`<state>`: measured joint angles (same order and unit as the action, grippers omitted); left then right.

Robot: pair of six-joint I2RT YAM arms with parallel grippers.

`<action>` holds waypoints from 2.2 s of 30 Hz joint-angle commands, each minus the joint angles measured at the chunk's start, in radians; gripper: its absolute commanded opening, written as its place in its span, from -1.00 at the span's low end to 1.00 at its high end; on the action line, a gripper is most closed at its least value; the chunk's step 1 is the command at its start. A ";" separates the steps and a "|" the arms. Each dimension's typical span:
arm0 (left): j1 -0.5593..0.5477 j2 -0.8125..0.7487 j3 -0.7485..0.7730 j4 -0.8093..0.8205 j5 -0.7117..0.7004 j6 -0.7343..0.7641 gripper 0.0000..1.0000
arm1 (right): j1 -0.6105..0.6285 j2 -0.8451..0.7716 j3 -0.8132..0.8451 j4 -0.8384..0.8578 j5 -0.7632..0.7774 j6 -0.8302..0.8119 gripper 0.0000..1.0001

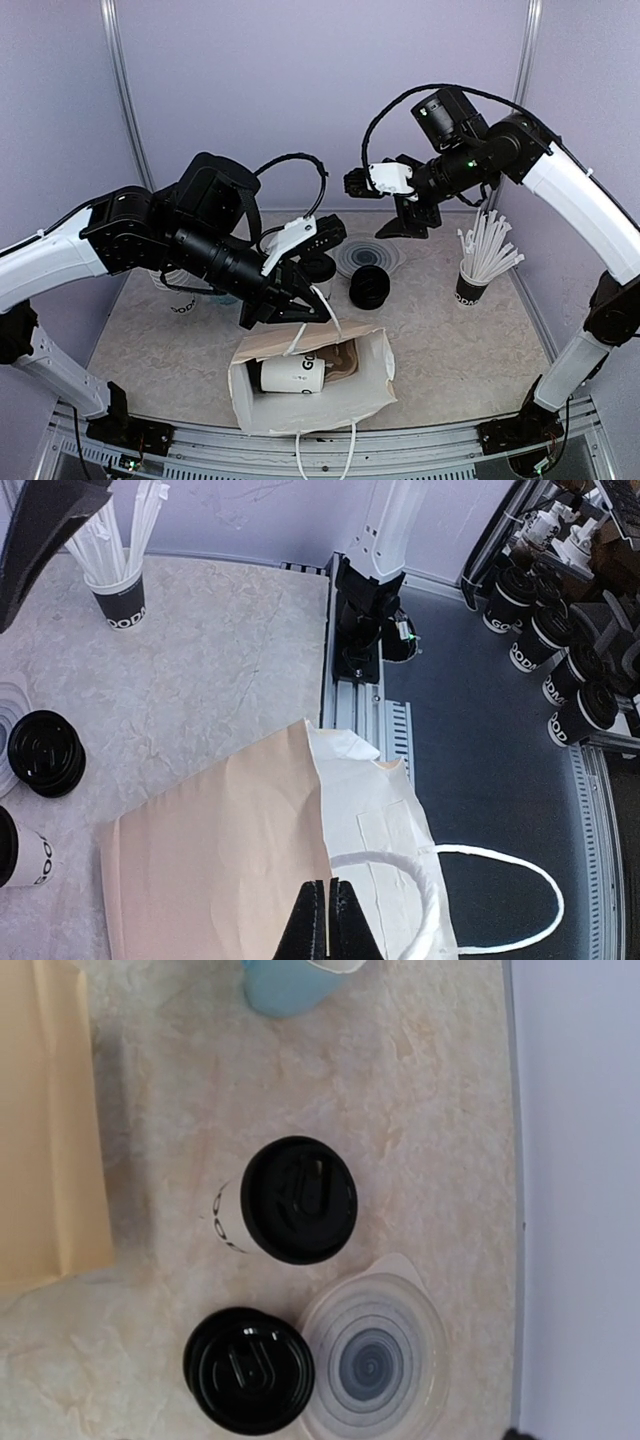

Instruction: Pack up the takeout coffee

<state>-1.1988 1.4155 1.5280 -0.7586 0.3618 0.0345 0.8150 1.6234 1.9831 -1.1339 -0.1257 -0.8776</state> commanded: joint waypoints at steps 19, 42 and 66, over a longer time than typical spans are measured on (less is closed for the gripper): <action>0.204 0.081 0.047 0.057 0.061 -0.029 -1.00 | 0.503 0.030 0.086 -0.138 -0.093 0.101 -0.35; 0.228 -0.065 -0.160 0.211 0.181 -0.180 -0.58 | 0.588 0.181 -0.193 0.073 0.329 0.128 -0.69; 0.561 -0.210 -0.567 0.217 -0.105 -0.310 0.25 | 0.582 0.061 -0.546 0.434 0.357 0.049 0.37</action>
<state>-0.6830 1.1595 1.0439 -0.4870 0.3180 -0.2092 1.3926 1.6814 1.4693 -0.7677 0.2535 -0.8452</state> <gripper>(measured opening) 0.632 0.651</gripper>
